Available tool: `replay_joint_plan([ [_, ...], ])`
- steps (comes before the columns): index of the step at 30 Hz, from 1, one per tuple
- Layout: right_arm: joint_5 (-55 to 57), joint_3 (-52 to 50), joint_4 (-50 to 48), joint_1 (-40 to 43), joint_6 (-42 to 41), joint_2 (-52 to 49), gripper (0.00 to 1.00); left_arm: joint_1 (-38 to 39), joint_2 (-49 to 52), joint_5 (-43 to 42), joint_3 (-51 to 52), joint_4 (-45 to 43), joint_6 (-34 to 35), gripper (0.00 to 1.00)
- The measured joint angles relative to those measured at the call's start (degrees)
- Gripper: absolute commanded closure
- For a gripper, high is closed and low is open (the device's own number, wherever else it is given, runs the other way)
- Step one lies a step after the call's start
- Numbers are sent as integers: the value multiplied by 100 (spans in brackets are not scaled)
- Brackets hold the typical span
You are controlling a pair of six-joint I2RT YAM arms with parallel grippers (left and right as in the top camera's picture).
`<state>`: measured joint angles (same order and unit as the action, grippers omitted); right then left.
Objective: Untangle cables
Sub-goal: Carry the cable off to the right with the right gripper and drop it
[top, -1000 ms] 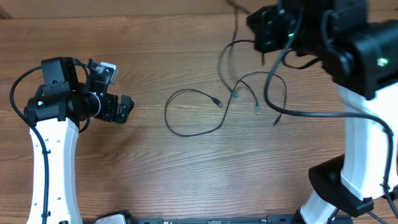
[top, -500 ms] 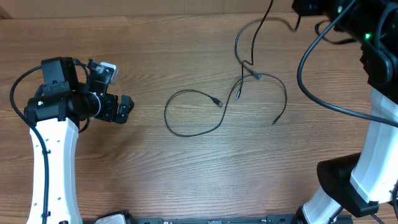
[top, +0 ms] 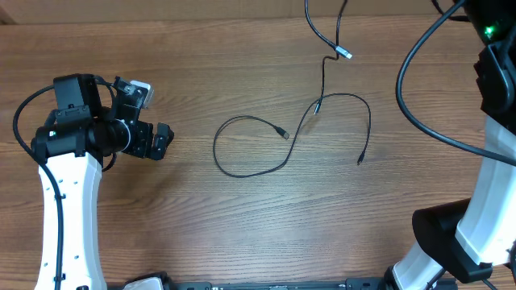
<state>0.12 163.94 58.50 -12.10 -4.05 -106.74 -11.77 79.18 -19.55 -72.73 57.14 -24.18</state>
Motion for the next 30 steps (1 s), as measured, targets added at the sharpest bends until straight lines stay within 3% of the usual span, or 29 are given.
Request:
replay_joint_plan([
  [11, 2081, -116, 133, 170, 496, 4, 96, 0, 0, 0, 0, 0, 0, 0],
  [30, 2481, -1834, 254, 1327, 946, 4, 96, 0, 0, 0, 0, 0, 0, 0],
])
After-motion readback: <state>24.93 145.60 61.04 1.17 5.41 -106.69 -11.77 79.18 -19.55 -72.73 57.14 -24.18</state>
